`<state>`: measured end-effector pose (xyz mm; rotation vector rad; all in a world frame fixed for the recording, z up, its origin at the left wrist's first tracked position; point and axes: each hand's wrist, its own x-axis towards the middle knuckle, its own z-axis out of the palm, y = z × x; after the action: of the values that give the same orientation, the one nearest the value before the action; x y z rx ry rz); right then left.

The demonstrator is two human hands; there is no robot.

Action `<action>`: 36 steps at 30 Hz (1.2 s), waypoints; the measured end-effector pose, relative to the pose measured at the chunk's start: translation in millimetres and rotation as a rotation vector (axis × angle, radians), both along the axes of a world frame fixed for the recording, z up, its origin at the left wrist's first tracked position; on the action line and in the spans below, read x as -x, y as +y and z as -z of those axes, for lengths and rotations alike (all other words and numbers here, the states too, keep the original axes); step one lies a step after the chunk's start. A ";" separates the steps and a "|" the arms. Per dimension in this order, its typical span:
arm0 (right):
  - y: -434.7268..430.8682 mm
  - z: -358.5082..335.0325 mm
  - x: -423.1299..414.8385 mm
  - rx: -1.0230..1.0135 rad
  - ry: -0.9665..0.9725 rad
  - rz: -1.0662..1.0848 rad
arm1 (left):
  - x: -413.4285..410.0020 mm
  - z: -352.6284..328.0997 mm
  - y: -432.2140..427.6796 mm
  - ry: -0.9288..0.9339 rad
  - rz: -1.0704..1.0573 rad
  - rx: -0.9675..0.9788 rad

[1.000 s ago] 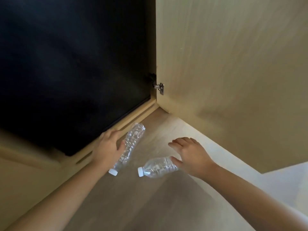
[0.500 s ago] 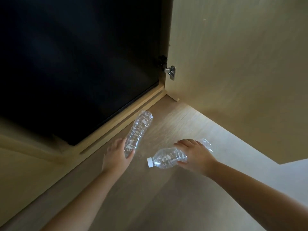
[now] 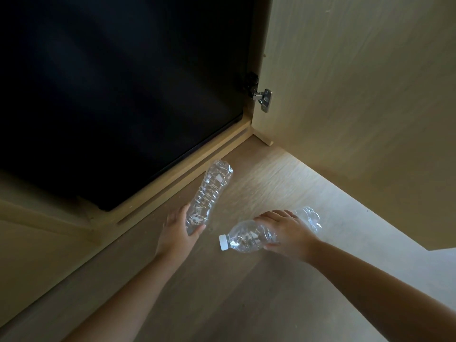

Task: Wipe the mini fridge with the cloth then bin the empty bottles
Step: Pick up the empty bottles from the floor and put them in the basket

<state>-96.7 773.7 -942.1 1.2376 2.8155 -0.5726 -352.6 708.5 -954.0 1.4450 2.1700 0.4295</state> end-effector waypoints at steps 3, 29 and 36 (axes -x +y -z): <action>3.1 -3.1 -3.8 -0.025 -0.005 -0.124 | -2.7 1.4 -4.3 -0.054 -0.026 -0.022; -11.4 -10.7 -19.1 0.080 0.395 0.570 | -34.2 8.2 -26.2 -0.266 -0.123 -0.080; -38.4 -8.9 14.3 0.375 0.333 0.922 | -36.3 8.1 -27.2 -0.272 -0.140 -0.086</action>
<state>-111.0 735.3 -933.2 2.4599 1.9911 -1.3389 -316.3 681.3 -962.1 1.2019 2.0585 0.7327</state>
